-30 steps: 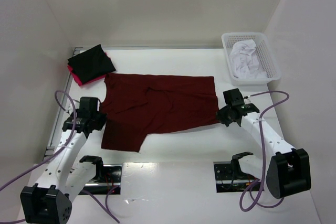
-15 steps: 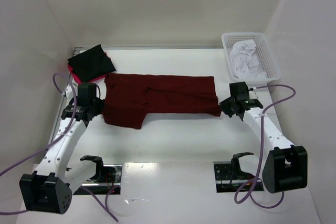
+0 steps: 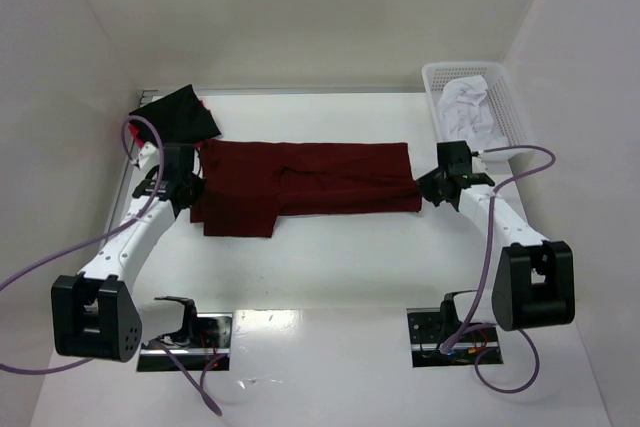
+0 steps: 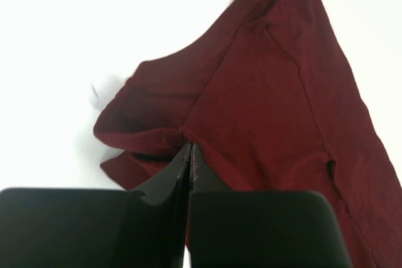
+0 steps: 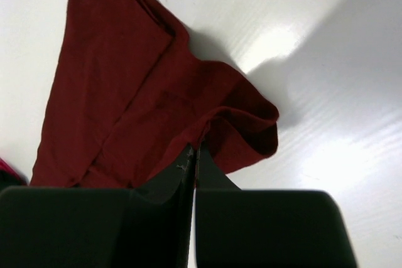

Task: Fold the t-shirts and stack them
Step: Fold the other side of the tshirt into a rectangle

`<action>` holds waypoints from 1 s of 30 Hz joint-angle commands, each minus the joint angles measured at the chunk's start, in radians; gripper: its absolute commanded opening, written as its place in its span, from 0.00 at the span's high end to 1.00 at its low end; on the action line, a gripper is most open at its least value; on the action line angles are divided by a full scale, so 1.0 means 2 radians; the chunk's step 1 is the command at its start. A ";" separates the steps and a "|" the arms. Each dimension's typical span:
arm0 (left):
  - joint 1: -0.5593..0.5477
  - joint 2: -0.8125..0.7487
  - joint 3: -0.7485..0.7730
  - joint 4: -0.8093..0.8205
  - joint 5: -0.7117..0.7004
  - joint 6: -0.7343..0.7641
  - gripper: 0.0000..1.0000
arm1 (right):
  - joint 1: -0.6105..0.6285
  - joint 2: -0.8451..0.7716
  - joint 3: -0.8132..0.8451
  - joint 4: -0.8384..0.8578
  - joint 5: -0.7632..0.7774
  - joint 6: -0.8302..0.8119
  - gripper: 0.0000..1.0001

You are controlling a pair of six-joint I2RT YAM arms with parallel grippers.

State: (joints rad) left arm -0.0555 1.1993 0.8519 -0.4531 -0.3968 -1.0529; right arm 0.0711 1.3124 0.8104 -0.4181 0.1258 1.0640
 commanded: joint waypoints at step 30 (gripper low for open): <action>0.004 0.172 0.130 0.086 -0.024 0.052 1.00 | -0.005 0.069 0.060 0.070 -0.001 -0.016 1.00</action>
State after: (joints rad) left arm -0.0540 1.5387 1.0678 -0.3188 -0.4218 -0.9765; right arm 0.0711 1.5857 0.9486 -0.2700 0.0919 1.0161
